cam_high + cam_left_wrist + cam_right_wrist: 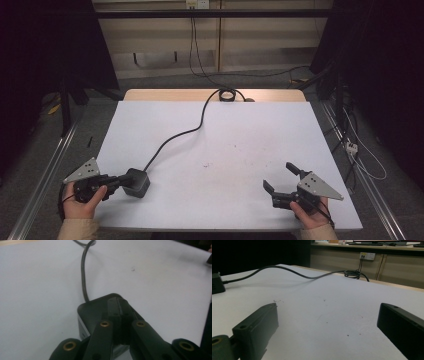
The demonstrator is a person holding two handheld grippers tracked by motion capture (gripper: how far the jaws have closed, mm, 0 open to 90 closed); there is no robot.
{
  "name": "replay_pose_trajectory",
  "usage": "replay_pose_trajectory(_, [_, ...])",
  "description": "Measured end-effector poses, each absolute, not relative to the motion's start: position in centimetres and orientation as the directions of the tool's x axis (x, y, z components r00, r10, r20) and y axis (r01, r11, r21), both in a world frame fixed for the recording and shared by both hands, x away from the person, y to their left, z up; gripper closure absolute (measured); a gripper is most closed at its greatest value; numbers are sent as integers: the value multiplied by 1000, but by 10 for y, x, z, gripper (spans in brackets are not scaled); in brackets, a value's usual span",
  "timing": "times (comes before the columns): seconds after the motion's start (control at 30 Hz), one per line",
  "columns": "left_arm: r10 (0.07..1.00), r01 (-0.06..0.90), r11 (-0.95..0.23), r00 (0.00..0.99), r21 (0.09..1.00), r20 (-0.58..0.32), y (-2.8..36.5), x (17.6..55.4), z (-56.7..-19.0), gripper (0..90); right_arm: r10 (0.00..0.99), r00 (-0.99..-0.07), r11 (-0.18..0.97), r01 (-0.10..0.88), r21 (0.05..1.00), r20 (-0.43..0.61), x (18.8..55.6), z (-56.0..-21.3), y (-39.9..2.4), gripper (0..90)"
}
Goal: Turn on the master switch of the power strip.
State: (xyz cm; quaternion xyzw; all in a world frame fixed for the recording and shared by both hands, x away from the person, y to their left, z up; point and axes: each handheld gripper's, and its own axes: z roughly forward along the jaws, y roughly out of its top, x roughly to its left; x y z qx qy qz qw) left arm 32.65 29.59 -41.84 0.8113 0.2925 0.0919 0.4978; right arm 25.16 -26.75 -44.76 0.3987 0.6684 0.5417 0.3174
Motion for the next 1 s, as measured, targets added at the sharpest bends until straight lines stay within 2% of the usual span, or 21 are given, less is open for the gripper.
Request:
replay_pose_trajectory(0.77, [568,374,-329,812,867,-135,295,326,-419,900,878,-479,93,186,978,8,251,-447,-268,30])
replay_pose_trajectory(1.0, [563,368,-359,818,858,-115,294,324,-417,900,878,-478,93,185,978,7,251,-447,-268,30])
